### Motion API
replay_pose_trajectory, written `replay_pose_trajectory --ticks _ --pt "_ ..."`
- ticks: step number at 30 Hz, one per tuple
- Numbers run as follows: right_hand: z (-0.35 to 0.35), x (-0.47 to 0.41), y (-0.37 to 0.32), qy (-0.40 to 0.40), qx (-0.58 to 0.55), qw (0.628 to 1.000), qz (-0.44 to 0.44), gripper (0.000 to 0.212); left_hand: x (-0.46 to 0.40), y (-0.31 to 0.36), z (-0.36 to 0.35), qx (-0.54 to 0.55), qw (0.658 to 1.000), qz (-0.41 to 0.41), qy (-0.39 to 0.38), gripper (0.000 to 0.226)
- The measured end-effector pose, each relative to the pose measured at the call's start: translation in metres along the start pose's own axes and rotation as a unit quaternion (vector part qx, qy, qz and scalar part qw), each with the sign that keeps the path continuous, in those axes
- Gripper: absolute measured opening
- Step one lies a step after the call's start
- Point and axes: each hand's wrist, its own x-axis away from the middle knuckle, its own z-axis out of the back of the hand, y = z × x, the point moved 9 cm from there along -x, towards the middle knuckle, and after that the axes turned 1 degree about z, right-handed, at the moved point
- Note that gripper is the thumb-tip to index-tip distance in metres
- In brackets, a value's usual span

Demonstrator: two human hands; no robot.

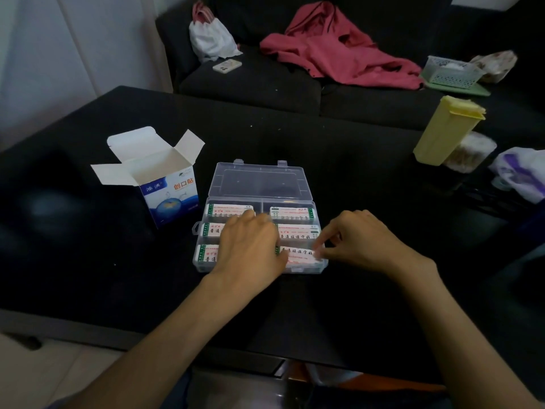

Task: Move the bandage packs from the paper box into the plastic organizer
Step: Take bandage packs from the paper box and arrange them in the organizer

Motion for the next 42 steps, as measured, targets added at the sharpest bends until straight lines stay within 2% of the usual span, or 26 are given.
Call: replay_pose_trajectory --ticks 6,15,19,22,25,30,42 --pt "0.005 0.000 -0.004 0.013 0.001 1.000 0.012 0.017 0.002 -0.007 0.002 -0.045 0.998 0.046 -0.005 0.027" --pt "0.012 0.002 0.001 0.030 -0.002 1.000 -0.006 0.016 0.002 -0.005 -0.006 -0.058 0.997 0.043 -0.029 0.027" --pt "0.006 0.003 -0.002 0.011 -0.005 1.000 -0.013 0.017 0.001 -0.009 -0.002 -0.040 0.998 0.051 -0.023 0.026" --pt "0.021 0.005 0.004 0.057 -0.034 0.997 -0.031 0.016 -0.004 -0.024 0.013 -0.012 0.997 0.080 0.020 0.021" --pt "0.030 0.006 0.012 0.102 -0.040 0.992 -0.057 0.022 -0.007 -0.040 0.015 0.044 0.994 0.102 0.015 0.019" --pt "0.007 -0.001 0.015 0.060 -0.028 0.994 -0.082 0.029 -0.009 -0.035 0.003 0.044 0.996 0.083 -0.011 0.030" --pt "0.009 -0.001 0.011 0.051 -0.013 0.997 -0.061 0.031 -0.013 -0.025 -0.012 0.031 0.999 0.041 -0.010 0.023"
